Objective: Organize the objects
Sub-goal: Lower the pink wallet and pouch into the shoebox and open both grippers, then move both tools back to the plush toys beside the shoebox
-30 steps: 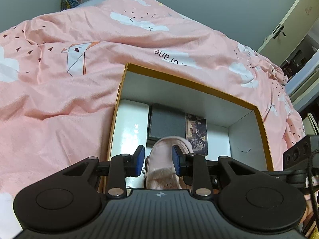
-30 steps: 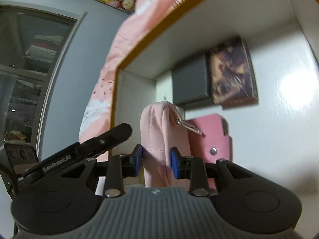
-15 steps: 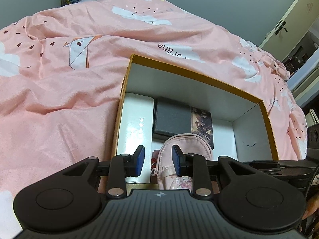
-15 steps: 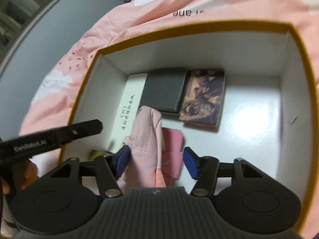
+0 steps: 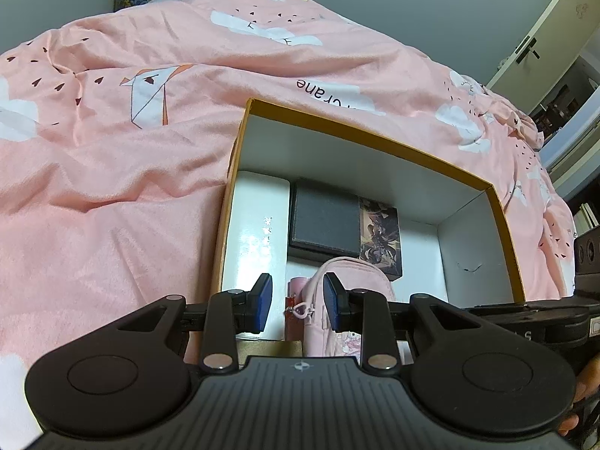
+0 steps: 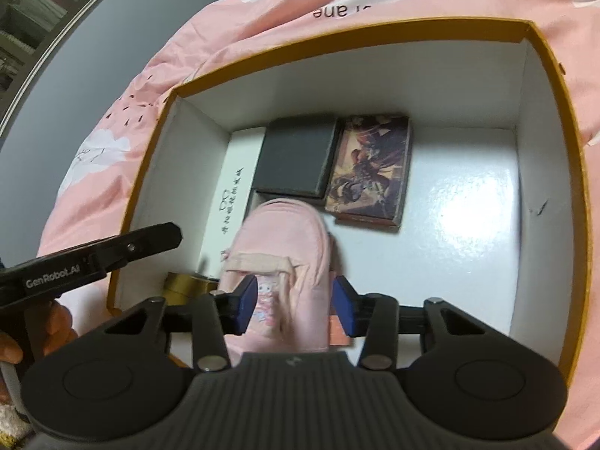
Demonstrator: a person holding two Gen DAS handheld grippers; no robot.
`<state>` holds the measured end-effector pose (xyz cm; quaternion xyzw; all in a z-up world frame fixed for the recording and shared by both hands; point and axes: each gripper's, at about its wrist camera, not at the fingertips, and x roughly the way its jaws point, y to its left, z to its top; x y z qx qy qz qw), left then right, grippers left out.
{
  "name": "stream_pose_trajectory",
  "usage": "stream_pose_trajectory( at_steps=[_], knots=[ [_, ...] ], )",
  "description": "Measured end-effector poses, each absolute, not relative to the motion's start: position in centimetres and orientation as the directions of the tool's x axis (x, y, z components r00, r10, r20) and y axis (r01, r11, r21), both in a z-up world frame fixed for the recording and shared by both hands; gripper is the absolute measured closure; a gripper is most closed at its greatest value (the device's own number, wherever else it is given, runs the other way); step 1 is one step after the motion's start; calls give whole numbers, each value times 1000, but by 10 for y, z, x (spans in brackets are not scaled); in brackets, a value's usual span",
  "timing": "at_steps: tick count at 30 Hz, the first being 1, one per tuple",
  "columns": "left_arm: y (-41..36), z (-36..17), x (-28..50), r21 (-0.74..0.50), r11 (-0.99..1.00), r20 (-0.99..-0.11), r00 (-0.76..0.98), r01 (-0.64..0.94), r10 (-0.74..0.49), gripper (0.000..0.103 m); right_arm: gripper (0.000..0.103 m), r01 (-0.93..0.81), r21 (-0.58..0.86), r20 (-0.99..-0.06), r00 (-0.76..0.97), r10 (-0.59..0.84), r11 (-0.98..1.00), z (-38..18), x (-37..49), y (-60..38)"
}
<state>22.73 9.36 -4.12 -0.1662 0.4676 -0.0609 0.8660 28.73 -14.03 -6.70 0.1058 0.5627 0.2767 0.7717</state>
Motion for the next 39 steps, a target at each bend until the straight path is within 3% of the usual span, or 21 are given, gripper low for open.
stream_pose_trajectory(
  at_steps=[6, 11, 19, 24, 31, 39],
  knots=[
    [93, -42, 227, -345, 938, -791, 551, -43, -265, 70, 76, -330, 448, -830, 192, 524, 831, -78, 287, -127],
    [92, -43, 228, -334, 942, -796, 546, -38, -261, 70, 79, -339, 431, -835, 202, 512, 836, -81, 287, -121],
    [80, -31, 218, -321, 947, -789, 550, 11, -273, 70, 73, -374, 393, -823, 264, 503, 840, -66, 276, -123],
    [65, -8, 196, -333, 940, -756, 577, 70, -311, 70, 62, -416, 367, -769, 366, 523, 832, -32, 247, -140],
    [41, 7, 145, -383, 906, -712, 566, 183, -415, 70, 61, -441, 266, -710, 512, 484, 857, 4, 181, -177],
    [8, -26, 93, -456, 861, -758, 410, 224, -508, 70, 61, -367, 182, -729, 572, 375, 912, -2, 111, -215]
  ],
)
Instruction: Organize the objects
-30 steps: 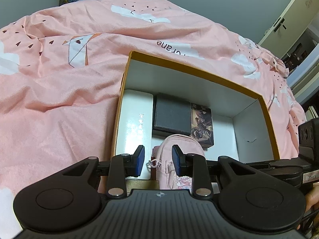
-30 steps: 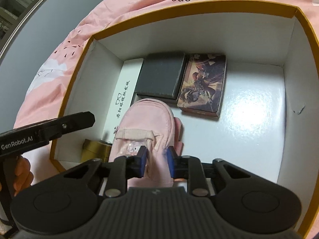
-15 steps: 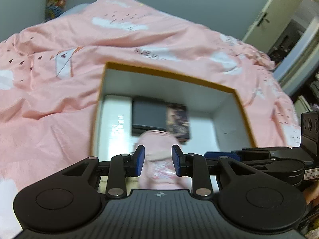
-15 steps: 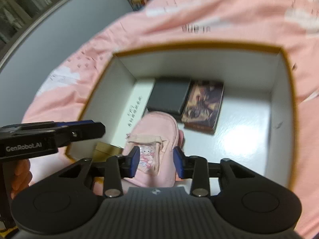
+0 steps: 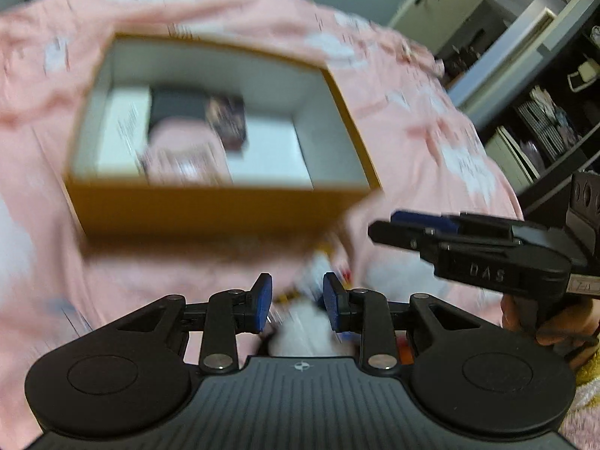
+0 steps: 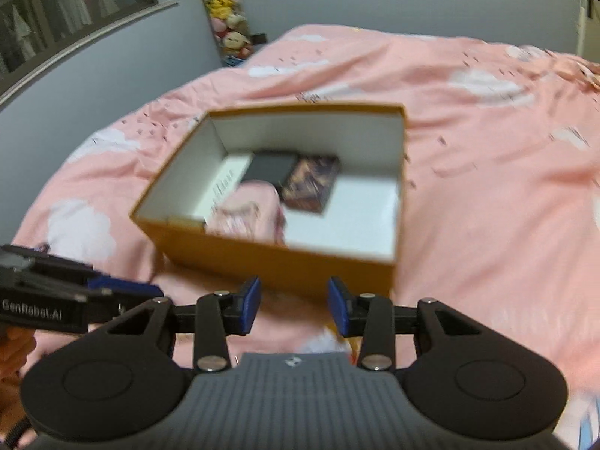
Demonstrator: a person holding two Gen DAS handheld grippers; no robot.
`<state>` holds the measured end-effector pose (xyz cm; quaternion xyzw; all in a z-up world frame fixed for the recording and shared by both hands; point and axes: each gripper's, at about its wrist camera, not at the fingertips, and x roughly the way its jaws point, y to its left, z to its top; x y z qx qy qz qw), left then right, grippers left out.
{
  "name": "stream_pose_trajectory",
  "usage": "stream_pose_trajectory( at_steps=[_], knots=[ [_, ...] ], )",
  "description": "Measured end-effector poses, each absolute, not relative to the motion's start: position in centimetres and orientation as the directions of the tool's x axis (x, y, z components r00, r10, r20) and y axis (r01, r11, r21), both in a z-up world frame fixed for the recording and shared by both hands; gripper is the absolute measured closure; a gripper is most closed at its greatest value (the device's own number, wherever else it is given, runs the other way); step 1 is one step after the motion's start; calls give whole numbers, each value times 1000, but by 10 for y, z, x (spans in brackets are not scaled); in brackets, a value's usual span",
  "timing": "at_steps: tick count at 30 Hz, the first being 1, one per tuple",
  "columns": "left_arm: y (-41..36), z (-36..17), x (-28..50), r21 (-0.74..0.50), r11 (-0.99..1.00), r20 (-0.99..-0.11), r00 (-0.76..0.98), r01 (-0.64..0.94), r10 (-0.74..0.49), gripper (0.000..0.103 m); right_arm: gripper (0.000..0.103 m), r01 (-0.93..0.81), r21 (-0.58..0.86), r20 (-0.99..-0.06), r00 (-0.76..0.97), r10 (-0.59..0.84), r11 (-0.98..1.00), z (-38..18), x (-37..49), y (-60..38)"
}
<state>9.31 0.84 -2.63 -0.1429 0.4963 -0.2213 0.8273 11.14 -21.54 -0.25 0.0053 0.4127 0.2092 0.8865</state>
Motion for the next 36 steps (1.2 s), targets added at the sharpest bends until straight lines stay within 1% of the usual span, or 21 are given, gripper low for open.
stream_pose_trajectory(
  at_steps=[4, 7, 9, 10, 14, 16, 19, 22, 24, 26, 28, 32, 34, 36],
  knots=[
    [-11, -53, 77, -474, 850, -797, 298, 230, -525, 70, 62, -326, 135, -759, 573, 309, 936, -17, 85, -230],
    [-23, -67, 75, -482, 848, -816, 240, 220, -526, 70, 62, -288, 159, -778, 552, 299, 944, -30, 74, -242],
    [-31, -74, 75, -479, 851, -824, 224, 214, -520, 64, 61, -270, 165, -794, 535, 290, 949, -39, 67, -247],
    [-35, -76, 75, -477, 853, -826, 224, 212, -517, 56, 60, -267, 166, -798, 529, 288, 949, -43, 63, -249],
    [-44, -84, 77, -495, 849, -817, 232, 185, -527, 54, 59, -270, 175, -809, 508, 294, 947, -52, 53, -252],
    [-48, -89, 80, -485, 859, -825, 240, 163, -512, 54, 59, -272, 176, -816, 497, 295, 946, -56, 51, -254],
    [-56, -92, 83, -449, 881, -841, 262, 149, -473, 53, 58, -268, 180, -823, 485, 294, 946, -63, 52, -256],
    [-66, -92, 85, -398, 906, -860, 284, 146, -424, 50, 56, -289, 173, -833, 468, 296, 942, -72, 52, -254],
    [-74, -92, 87, -355, 923, -876, 293, 148, -383, 46, 52, -312, 144, -838, 466, 283, 939, -76, 52, -250],
    [-83, -93, 89, -319, 935, -887, 300, 152, -352, 37, 51, -333, 124, -840, 466, 278, 935, -79, 52, -246],
    [-89, -95, 91, -279, 946, -897, 307, 164, -317, 30, 51, -344, 117, -841, 465, 277, 932, -81, 54, -244],
    [-98, -102, 93, -201, 968, -910, 337, 152, -242, 24, 50, -352, 113, -841, 464, 278, 929, -86, 58, -240],
    [-95, -106, 94, -177, 975, -914, 347, 131, -213, 24, 50, -360, 106, -844, 460, 275, 927, -90, 60, -237],
    [-90, -110, 97, -186, 977, -916, 343, 100, -210, 23, 51, -369, 103, -849, 451, 275, 924, -94, 62, -233]
  ],
)
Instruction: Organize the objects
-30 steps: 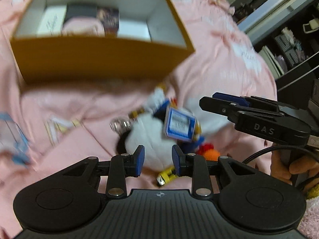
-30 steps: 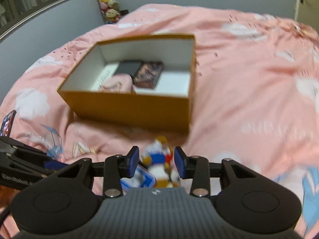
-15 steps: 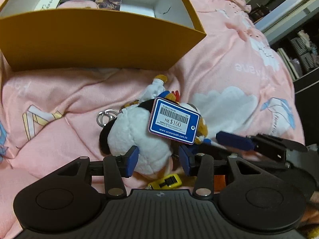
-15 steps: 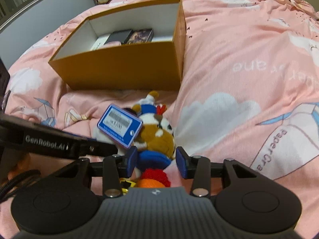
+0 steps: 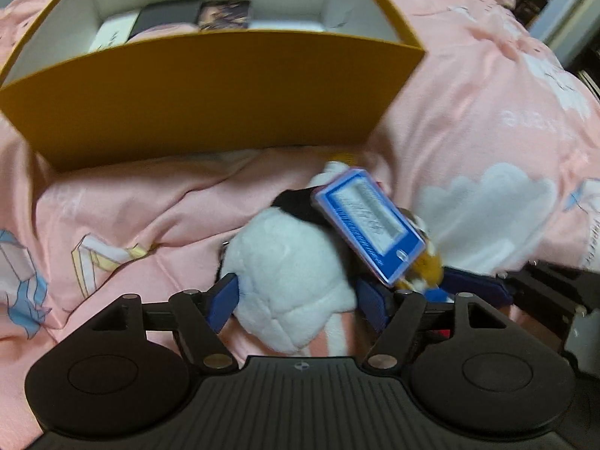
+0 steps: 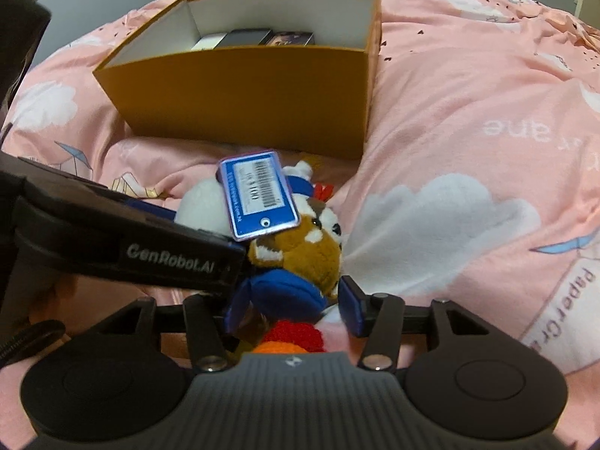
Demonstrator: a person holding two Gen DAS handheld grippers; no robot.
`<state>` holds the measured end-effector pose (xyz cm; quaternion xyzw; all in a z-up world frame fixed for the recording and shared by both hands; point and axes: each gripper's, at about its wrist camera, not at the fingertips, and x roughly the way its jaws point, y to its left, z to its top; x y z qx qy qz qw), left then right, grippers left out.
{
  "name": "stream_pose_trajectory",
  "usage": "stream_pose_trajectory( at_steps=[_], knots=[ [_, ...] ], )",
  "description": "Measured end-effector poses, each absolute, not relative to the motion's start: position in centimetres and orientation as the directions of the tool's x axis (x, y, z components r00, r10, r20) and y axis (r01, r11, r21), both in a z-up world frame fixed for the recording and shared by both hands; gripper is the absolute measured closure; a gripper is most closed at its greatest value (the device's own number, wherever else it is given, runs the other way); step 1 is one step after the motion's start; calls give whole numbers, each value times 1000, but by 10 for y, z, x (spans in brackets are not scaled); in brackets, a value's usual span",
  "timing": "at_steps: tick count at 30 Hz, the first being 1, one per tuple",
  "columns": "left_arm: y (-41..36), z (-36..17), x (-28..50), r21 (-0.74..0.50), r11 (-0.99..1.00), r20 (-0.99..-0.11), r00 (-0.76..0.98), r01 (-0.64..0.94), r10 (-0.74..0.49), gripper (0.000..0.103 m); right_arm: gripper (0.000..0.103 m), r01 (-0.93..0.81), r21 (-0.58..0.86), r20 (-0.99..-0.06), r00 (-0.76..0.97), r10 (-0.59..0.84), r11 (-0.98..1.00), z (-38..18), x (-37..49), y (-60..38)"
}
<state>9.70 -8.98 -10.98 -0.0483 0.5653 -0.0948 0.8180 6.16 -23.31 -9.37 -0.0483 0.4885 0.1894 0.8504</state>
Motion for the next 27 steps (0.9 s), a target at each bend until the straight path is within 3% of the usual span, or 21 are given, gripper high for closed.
stream_pose_trajectory(
  at_steps=[4, 9, 16, 20, 27],
  knots=[
    [-74, -111, 97, -245, 967, -902, 350, 65, -252, 24, 56, -374, 105, -853, 443, 277, 922, -97, 63, -230],
    [-48, -103, 94, -311, 948, -885, 342, 66, -315, 29, 60, -337, 225, -832, 422, 360, 914, -89, 65, -239],
    [-5, -92, 93, -352, 933, -871, 340, 72, -355, 44, 61, -346, 305, -780, 444, 441, 887, -70, 66, -232],
    [10, -89, 95, -332, 942, -869, 371, 57, -329, 46, 61, -335, 282, -787, 455, 417, 899, -70, 72, -225],
    [41, -100, 96, -459, 887, -836, 361, -45, -414, 46, 61, -295, 369, -810, 363, 461, 881, -93, 77, -219]
  ],
)
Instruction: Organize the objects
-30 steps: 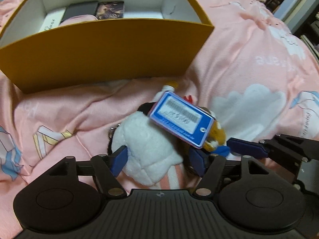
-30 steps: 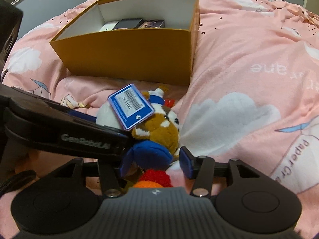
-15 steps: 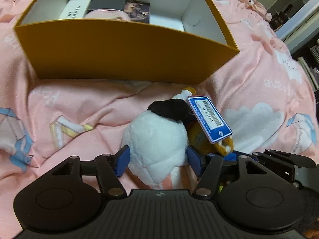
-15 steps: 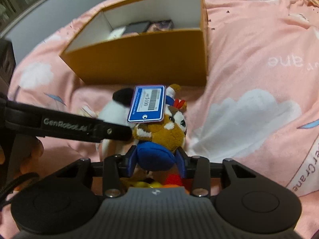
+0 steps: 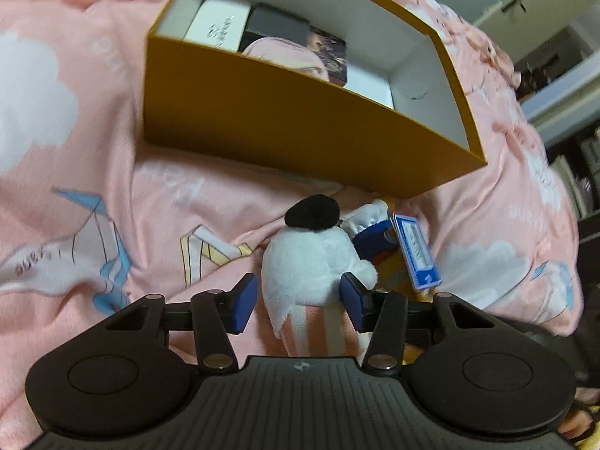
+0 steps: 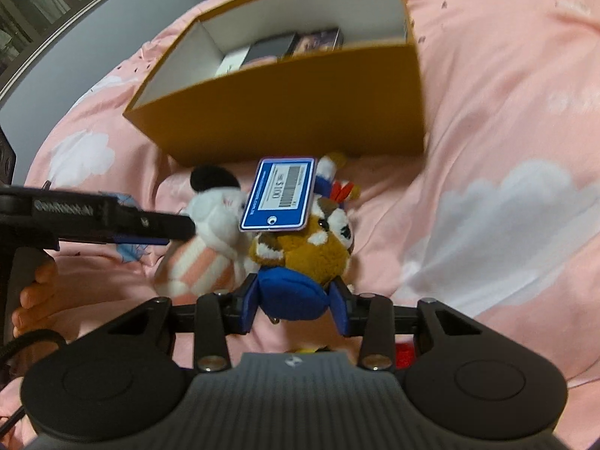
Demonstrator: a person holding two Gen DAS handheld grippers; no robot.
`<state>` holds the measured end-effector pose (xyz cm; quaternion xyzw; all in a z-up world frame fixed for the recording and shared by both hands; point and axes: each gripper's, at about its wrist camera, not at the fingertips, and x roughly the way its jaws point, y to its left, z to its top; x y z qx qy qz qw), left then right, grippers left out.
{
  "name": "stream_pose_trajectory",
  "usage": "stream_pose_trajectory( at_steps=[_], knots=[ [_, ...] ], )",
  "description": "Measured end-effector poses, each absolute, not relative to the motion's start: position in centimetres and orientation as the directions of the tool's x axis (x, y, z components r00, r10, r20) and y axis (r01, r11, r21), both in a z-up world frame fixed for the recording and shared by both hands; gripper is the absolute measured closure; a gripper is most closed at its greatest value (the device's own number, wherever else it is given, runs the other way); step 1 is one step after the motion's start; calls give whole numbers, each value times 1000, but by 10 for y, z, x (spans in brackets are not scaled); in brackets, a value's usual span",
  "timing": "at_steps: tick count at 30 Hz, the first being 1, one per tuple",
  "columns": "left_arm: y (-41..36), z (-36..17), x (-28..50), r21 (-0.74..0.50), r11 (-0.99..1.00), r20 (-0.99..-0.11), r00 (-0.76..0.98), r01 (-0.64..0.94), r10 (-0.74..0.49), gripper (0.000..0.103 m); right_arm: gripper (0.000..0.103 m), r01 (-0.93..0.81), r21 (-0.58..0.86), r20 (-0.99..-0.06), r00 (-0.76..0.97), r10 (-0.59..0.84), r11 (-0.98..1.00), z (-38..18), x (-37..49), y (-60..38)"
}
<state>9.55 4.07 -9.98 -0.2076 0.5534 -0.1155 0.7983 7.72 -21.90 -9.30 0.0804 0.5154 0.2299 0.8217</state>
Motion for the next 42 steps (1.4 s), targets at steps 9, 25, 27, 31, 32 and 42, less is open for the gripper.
stream_pose_trajectory(
  at_steps=[9, 25, 27, 31, 32, 42],
  knots=[
    [44, -95, 97, -501, 862, -815, 379, -79, -439, 27, 60, -304, 343, -840, 323, 435, 889, -104, 77, -204],
    [18, -106, 108, -403, 915, -873, 312, -30, -374, 24, 31, -395, 223, -826, 408, 388, 891, -76, 82, -194],
    [15, -105, 108, -394, 919, -876, 310, -19, -369, 24, 31, -413, 214, -830, 401, 388, 885, -75, 86, -190],
    [12, -107, 109, -387, 922, -880, 297, -2, -369, 23, 34, -441, 142, -856, 394, 334, 886, -83, 95, -174],
    [11, -108, 109, -388, 922, -881, 293, 1, -371, 22, 34, -441, 137, -861, 389, 327, 887, -85, 96, -174],
    [-2, -114, 104, -358, 927, -889, 263, 113, -376, 22, 49, -392, 158, -875, 369, 312, 906, -104, 97, -190]
  ],
)
